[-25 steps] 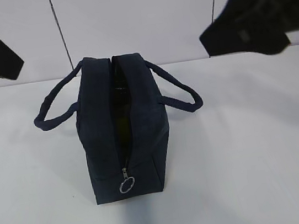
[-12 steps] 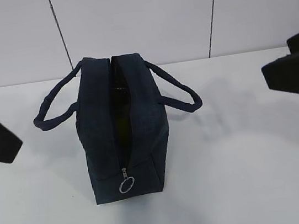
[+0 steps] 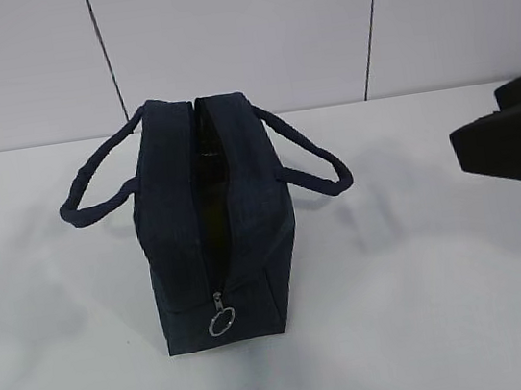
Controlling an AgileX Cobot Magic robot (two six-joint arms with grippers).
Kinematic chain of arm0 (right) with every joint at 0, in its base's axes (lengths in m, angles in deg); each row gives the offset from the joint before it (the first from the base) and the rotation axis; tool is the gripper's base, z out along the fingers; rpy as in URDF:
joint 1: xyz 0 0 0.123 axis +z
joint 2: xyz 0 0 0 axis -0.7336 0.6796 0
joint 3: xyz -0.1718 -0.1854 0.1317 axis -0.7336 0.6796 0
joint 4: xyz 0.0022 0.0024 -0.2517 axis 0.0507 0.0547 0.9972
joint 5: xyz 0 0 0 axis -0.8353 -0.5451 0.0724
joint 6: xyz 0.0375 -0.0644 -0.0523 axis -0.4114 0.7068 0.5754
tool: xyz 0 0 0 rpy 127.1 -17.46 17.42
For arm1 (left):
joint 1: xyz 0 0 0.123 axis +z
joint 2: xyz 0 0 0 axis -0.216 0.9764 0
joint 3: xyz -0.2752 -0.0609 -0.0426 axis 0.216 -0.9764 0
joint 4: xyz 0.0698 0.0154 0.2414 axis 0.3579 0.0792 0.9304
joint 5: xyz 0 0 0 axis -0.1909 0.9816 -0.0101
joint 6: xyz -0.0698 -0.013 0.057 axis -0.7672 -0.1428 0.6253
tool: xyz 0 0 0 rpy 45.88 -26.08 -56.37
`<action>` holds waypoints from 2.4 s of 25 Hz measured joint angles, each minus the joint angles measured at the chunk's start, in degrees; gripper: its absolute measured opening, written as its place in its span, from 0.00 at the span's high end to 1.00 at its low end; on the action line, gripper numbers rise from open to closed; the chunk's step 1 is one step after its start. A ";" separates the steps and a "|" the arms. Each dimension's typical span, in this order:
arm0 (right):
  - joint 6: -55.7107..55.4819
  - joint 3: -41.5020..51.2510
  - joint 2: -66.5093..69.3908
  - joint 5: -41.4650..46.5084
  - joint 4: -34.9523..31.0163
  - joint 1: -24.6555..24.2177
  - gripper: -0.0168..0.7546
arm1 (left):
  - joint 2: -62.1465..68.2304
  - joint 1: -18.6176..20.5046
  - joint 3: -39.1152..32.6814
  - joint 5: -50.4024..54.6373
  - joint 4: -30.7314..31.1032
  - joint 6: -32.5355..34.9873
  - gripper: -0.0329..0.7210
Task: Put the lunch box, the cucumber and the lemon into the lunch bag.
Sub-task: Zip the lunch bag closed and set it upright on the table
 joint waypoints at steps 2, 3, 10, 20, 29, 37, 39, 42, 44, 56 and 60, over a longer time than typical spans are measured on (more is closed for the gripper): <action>-0.10 0.43 0.00 -2.03 -0.81 0.00 0.46 | -3.90 0.00 -1.13 -0.25 0.00 0.83 0.68; -0.10 1.02 0.00 -3.66 -1.03 0.00 0.46 | -5.87 0.00 -1.69 -1.11 0.00 1.42 0.68; -0.12 6.69 0.00 -8.94 -2.02 0.00 0.46 | -15.24 0.00 -8.28 -12.40 0.00 3.52 0.68; -0.02 9.50 0.13 -14.17 -2.25 0.00 0.46 | -17.51 0.00 -21.54 -27.98 12.73 8.33 0.68; 0.09 9.64 6.71 -16.79 -4.36 0.00 0.46 | -7.16 0.00 -21.64 -33.11 14.40 8.54 0.68; 0.09 16.76 9.39 -31.09 -9.67 0.00 0.46 | 2.06 0.00 -21.64 -43.69 10.15 8.67 0.64; 0.09 19.60 9.39 -33.06 -10.71 0.00 0.46 | 3.76 0.00 -21.90 -44.62 10.15 8.71 0.63; 0.09 22.24 9.27 -34.80 -8.91 0.00 0.46 | 5.45 0.00 -22.29 -45.29 10.03 8.81 0.62; 0.09 22.75 9.18 -35.63 -5.68 0.00 0.46 | 5.89 0.00 -22.42 -46.35 10.03 8.81 0.62; -2.22 24.86 18.63 -47.18 0.29 5.42 0.46 | 6.02 0.00 -22.42 -52.02 9.92 8.85 0.62; -6.63 24.86 26.10 -53.38 0.41 8.51 0.46 | 6.02 0.00 -22.42 -52.02 9.92 8.85 0.62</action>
